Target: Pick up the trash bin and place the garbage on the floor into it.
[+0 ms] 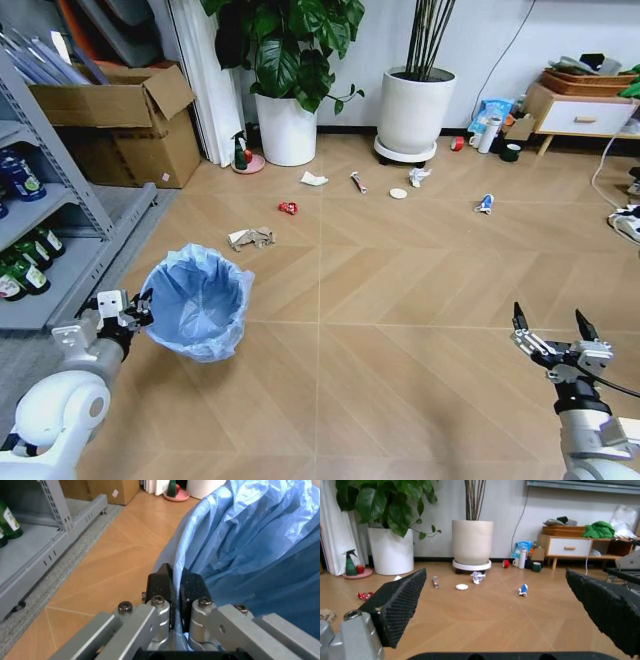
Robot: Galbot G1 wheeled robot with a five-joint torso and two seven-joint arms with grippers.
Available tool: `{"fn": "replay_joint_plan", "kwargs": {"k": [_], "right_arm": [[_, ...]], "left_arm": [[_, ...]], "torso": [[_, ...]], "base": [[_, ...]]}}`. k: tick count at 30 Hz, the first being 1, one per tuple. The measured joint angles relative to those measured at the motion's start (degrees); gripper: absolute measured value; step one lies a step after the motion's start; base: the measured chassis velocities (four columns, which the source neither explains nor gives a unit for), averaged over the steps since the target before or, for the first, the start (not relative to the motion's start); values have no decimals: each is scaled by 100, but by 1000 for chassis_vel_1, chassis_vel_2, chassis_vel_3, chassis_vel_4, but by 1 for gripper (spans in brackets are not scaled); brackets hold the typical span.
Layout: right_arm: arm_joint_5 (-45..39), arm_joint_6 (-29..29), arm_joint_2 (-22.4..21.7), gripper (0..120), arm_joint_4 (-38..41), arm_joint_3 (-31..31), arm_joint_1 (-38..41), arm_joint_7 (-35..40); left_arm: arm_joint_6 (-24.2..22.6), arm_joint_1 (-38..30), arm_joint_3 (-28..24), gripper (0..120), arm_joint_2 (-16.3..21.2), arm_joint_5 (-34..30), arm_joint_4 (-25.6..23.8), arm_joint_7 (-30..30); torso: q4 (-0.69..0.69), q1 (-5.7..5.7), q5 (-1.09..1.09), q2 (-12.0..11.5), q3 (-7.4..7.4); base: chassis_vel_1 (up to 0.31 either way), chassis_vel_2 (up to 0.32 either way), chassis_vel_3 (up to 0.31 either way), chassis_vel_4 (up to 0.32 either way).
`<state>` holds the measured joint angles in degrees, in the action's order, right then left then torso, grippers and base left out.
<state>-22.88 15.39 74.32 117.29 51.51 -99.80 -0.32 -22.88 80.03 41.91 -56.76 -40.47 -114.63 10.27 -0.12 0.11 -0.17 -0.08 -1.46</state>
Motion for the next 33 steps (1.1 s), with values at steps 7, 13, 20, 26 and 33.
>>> {"fn": "replay_joint_plan", "kwargs": {"k": [7,13,20,26,33], "right_arm": [[-22,0,-12,100,17,10,-8,-16],[-27,0,-14,100,27,13,-24,-30],[-70,1,-56,100,5,-51,-1,-95],[-18,-6,-32,100,-75,-179,47,-107],[14,-8,-9,100,3,-128,-58,-124]], "left_arm": [[0,1,-1,0,0,1,-14,0],[0,6,6,0,8,1,-24,0],[-13,-6,6,0,71,-8,-24,13],[-16,-4,14,0,92,-21,-8,11],[-8,-61,-1,0,96,-48,14,-5]], "torso": [[-1,0,0,0,0],[-2,0,-1,0,0],[-1,0,-2,0,0],[-1,0,-2,0,0],[-1,0,-1,0,0]], "base": [[-64,150,54,-152],[-68,155,56,-155],[-83,155,74,-162],[-96,177,92,-177],[-77,182,75,-163]]}}
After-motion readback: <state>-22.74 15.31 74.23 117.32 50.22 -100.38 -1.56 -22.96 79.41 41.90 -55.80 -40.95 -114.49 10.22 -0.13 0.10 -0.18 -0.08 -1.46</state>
